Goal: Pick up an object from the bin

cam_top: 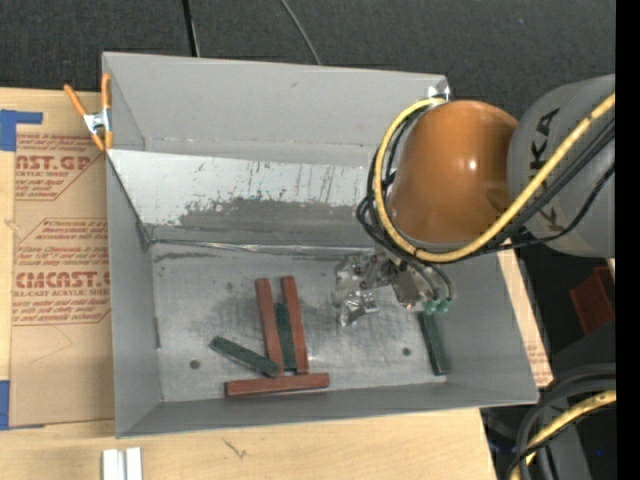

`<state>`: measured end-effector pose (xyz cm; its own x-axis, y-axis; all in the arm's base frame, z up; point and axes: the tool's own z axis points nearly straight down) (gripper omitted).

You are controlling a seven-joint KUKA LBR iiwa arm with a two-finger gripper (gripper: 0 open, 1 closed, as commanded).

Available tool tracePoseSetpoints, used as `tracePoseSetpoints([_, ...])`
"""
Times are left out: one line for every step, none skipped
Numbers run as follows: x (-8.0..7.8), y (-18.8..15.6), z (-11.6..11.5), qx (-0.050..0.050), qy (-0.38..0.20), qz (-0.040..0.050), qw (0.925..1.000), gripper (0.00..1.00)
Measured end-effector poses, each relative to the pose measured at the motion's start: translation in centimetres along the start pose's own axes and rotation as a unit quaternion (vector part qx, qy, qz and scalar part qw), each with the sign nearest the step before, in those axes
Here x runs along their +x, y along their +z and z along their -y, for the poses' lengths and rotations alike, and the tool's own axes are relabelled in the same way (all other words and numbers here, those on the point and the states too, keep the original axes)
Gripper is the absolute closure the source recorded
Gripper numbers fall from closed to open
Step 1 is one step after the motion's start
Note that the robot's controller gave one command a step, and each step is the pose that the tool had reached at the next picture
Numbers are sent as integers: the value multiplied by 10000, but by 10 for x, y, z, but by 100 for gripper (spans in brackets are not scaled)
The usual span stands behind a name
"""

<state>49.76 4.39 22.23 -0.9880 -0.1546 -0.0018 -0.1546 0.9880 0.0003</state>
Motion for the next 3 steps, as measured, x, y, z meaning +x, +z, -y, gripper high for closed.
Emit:
tracePoseSetpoints([-12, 49, 3, 0, -24, 19, 10000, 100])
tracePoseSetpoints([-11, 106, 3, -5, -44, -14, 10000, 0])
tracePoseSetpoints([-11, 99, 3, -3, -57, -7, 10000, 0])
